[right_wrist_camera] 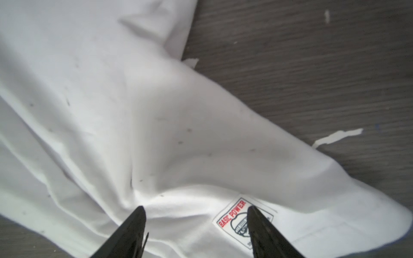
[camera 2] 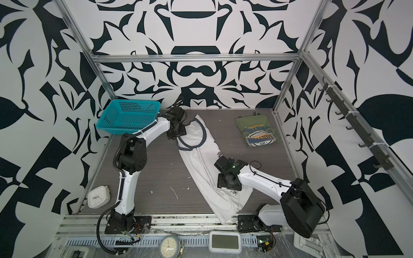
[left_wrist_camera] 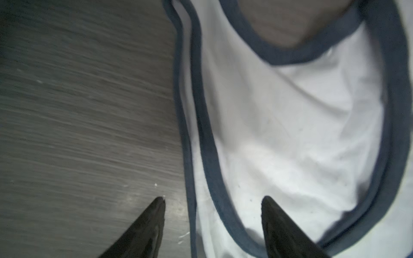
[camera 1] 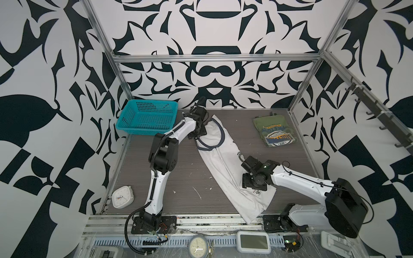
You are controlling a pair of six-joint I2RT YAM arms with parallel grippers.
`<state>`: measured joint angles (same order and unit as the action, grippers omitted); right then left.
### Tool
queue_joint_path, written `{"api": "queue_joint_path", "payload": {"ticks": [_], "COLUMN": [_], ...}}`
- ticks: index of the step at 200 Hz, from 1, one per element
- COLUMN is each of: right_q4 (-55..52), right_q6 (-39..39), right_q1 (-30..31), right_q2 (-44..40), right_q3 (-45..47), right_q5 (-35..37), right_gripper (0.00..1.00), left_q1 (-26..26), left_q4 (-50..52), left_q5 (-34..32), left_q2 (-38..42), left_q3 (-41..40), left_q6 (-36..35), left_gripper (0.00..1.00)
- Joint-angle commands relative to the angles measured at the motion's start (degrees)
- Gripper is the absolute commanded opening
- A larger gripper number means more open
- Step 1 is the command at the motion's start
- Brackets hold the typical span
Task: Fold and stack tank tops
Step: Rotate the tank top at the center of the table.
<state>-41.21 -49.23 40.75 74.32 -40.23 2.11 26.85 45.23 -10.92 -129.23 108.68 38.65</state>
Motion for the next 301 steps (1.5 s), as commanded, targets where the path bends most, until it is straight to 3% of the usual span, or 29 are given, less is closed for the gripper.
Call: {"api": "queue_joint_path", "payload": {"ticks": [1,64,110,150,197,234,250,262,301], "right_q4": [-0.55,7.63,14.98,17.94,16.35,8.14,4.0,2.05,1.0], "right_q6": [1.86,-0.69,-3.38,-4.18,-3.74,-2.96,-2.18,-1.77,-0.23], "right_q1": [-0.32,0.69,7.14,13.51,17.99,17.84,15.89,13.88,5.57], "right_q2": [0.41,3.93,10.33,18.04,19.42,9.37,3.62,-0.04,-8.04], "right_q3": [-0.62,4.08,1.79,-5.62,-11.2,-9.64,-7.49,-5.34,2.55], "right_q5": [-0.7,-7.13,-12.15,-13.03,-10.95,-3.11,-1.05,-1.64,-9.32], "right_gripper": [0.74,0.74,0.74,0.75,0.76,0.78,0.78,0.77,0.71], "left_q1": [0.38,-0.17,-3.5,-5.14,-4.68,-2.56,-2.0,-1.42,2.89], "left_q4": [-0.88,0.08,1.17,-0.13,-2.02,5.19,9.33,10.44,1.69], "left_q5": [2.73,0.37,0.32,4.99,8.75,5.89,4.37,2.86,1.94], "left_q2": [-2.68,-12.89,-21.44,-26.73,-26.82,-19.49,-13.15,-5.52,21.5], "left_q3": [-0.18,9.85,21.77,33.21,37.8,38.69,35.23,27.54,-13.35], "left_q6": [3.07,1.06,-0.74,-6.53,-9.11,-9.53,-7.12,-5.29,1.35], "left_gripper": [0.64,0.6,0.59,0.6,0.68,0.84,0.91,0.92,0.92]}}
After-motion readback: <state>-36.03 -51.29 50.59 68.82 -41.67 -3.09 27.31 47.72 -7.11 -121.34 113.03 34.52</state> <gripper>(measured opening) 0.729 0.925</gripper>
